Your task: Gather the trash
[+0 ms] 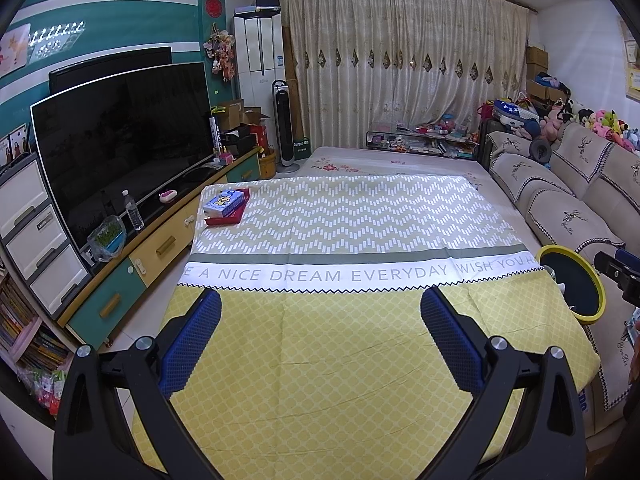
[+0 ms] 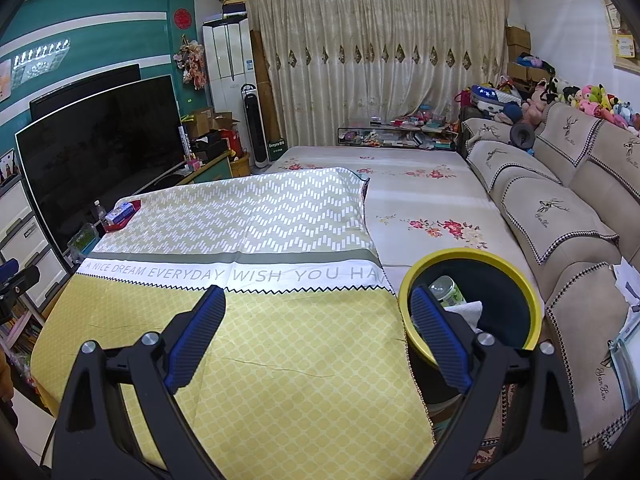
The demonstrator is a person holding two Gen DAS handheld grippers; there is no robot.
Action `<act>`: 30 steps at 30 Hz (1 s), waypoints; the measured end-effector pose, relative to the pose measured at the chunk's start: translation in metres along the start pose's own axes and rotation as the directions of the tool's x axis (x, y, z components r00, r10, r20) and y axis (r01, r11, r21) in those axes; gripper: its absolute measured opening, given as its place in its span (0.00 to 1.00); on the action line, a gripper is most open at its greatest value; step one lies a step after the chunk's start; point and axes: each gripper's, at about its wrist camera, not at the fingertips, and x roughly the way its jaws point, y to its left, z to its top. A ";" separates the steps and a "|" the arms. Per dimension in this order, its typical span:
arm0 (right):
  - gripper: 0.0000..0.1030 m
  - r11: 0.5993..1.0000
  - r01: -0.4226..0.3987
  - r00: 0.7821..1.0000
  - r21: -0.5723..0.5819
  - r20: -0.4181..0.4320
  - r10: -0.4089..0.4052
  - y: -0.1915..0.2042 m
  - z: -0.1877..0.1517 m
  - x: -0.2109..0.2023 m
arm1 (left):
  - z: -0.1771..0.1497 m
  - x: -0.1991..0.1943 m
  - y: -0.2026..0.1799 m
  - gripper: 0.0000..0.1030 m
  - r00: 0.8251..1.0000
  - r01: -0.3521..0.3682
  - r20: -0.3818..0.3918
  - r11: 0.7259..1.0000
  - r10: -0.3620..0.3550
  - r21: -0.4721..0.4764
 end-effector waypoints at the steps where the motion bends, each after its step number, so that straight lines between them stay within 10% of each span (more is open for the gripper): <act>1: 0.87 1.000 0.001 1.000 -0.001 0.000 -0.001 0.000 0.000 0.000 | 0.000 0.000 0.000 0.95 1.000 0.001 -0.001 1.000 -0.001 0.000; 21: 0.87 1.000 -0.003 1.000 0.006 -0.012 0.003 -0.002 -0.003 0.005 | 0.006 0.011 0.004 0.95 1.000 0.021 -0.006 0.999 -0.022 -0.029; 30: 0.93 0.997 -0.066 0.993 -0.034 -0.099 0.062 0.015 0.029 0.070 | 0.035 0.119 0.011 0.95 0.988 0.021 -0.155 0.999 -0.017 0.027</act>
